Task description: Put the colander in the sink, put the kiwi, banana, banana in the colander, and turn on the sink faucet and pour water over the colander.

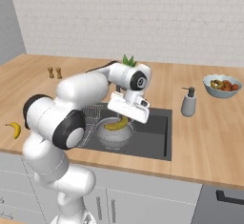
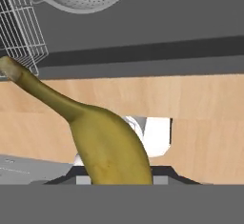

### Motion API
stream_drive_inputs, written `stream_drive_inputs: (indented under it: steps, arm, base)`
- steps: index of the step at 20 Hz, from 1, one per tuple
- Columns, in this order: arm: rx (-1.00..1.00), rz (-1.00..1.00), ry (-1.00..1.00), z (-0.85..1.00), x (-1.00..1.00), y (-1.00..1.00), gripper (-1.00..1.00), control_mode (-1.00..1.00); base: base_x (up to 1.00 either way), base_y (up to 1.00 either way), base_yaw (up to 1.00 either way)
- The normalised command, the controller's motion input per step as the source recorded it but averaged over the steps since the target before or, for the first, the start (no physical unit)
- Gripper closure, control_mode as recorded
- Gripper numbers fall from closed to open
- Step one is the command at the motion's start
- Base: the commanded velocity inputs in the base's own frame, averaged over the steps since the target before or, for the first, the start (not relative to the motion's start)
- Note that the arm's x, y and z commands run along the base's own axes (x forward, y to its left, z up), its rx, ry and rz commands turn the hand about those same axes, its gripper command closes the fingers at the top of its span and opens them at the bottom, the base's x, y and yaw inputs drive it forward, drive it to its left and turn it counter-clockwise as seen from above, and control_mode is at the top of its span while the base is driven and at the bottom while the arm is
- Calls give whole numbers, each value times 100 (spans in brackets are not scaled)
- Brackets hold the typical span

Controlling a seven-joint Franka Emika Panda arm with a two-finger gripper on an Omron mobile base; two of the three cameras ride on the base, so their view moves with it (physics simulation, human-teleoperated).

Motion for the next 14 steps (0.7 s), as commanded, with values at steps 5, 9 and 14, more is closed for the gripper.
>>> stream_drive_inputs:
  steps: [5, 9, 14]
  arm:
    - [0, 0, -9, -2, 39, 10, 100, -100]
    - [3, 0, 1, -14, 39, 9, 100, -100]
    - [16, 0, 2, -29, 33, 1, 100, -100]
  base:
    - [0, 0, 0]
    - [0, 0, 0]
    - [0, 0, 0]
